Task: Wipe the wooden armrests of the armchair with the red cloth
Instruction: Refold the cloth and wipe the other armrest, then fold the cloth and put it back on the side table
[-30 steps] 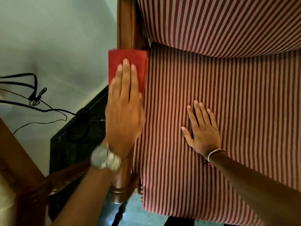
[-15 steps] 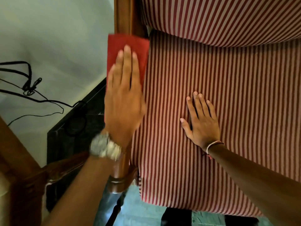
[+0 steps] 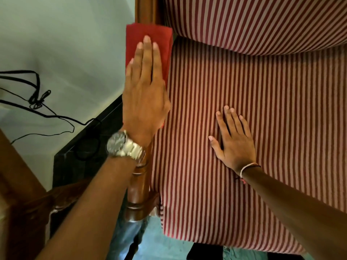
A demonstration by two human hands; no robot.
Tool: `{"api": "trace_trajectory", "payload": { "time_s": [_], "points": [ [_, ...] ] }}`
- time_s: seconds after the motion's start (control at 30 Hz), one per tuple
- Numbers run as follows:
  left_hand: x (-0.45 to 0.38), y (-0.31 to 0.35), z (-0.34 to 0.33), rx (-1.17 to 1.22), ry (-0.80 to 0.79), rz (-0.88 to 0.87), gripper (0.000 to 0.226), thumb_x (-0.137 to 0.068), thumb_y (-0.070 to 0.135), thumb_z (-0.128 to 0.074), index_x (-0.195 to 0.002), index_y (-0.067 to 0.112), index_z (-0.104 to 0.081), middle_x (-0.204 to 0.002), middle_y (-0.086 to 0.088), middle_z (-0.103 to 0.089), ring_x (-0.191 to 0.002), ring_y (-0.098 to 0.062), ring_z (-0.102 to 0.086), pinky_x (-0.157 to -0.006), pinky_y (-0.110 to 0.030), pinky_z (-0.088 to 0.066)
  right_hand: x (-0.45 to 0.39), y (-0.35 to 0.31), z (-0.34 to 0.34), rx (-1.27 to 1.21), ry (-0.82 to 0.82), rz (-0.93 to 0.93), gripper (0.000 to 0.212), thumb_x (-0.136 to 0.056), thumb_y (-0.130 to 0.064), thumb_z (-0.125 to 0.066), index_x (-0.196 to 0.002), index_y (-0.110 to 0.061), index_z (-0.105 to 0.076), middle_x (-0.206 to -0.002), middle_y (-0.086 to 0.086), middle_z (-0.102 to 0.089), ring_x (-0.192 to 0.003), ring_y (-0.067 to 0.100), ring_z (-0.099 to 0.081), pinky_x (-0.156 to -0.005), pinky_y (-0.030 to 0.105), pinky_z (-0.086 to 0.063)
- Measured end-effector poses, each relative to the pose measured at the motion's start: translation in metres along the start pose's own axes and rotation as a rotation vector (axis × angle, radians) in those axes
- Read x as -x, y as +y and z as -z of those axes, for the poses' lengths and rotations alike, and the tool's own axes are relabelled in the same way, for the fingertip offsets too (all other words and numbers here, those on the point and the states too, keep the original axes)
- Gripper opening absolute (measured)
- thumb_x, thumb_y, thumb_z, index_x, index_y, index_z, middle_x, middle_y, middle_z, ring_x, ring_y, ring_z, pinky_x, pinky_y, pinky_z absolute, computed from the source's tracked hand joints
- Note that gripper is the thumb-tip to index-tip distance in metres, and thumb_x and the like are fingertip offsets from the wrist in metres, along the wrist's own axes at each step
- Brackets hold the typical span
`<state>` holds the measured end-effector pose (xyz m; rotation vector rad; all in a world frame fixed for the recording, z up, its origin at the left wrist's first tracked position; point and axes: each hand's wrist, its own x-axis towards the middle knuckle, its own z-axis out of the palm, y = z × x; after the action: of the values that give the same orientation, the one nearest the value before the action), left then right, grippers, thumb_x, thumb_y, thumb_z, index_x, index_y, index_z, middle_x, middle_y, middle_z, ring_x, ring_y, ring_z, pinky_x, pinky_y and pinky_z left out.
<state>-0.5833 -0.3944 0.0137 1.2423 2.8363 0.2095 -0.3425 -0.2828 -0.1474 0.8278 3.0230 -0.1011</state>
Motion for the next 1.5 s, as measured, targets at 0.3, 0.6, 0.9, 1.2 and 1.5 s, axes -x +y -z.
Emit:
{"api": "trace_trajectory", "payload": {
  "time_s": [0.3,0.6,0.9,1.2,1.5],
  "points": [
    [0.091,-0.006,0.006,0.226,-0.026,0.016,0.057,-0.107,0.027,-0.03,-0.16,0.011,-0.015,-0.17,-0.009,-0.011,-0.158,-0.019,-0.006,-0.129,-0.036,-0.006,-0.009,-0.026,0.046,-0.473,-0.082,-0.211,0.07,-0.103,-0.056,-0.046,-0.159,-0.015,-0.035,-0.172,0.009,-0.022,-0.161,0.023,-0.016,-0.132,0.047,-0.017],
    [0.153,-0.034,0.026,0.783,0.064,0.588,0.055,-0.079,0.054,-0.064,-0.129,0.031,-0.057,-0.111,0.013,-0.067,-0.097,0.002,-0.065,-0.076,-0.015,-0.053,-0.098,-0.109,0.147,-1.747,-0.413,-0.393,0.052,-0.099,-0.034,-0.064,-0.146,-0.015,-0.05,-0.134,0.002,-0.069,-0.124,0.015,-0.067,-0.103,0.029,-0.056],
    [0.162,-0.012,0.035,0.748,0.098,0.661,0.019,-0.079,0.034,-0.081,-0.091,0.031,-0.067,-0.082,0.015,-0.071,-0.078,0.006,-0.068,-0.065,-0.013,-0.054,-0.108,-0.113,0.156,-1.781,-0.416,-0.519,0.032,-0.089,-0.007,-0.076,-0.119,0.004,-0.07,-0.122,0.021,-0.074,-0.113,0.031,-0.074,-0.104,0.048,-0.058],
    [0.163,0.128,0.034,1.046,0.007,0.635,0.013,-0.089,0.025,-0.071,-0.095,0.022,-0.061,-0.096,0.007,-0.072,-0.087,-0.007,-0.073,-0.077,-0.03,-0.062,-0.059,0.019,0.189,-1.793,-0.236,-0.554,0.029,-0.09,-0.003,-0.075,-0.116,0.006,-0.07,-0.115,0.024,-0.073,-0.104,0.031,-0.072,-0.101,0.056,-0.058],
    [0.159,0.358,0.02,1.596,-0.05,0.634,0.015,-0.095,0.011,-0.062,-0.103,0.003,-0.053,-0.102,-0.008,-0.072,-0.096,-0.021,-0.077,-0.068,-0.029,-0.064,0.009,0.233,0.234,-1.599,0.099,-0.405,0.02,-0.088,-0.007,-0.078,-0.107,-0.007,-0.075,-0.108,0.01,-0.078,-0.101,0.016,-0.075,-0.089,0.027,-0.06]
  ]
}}
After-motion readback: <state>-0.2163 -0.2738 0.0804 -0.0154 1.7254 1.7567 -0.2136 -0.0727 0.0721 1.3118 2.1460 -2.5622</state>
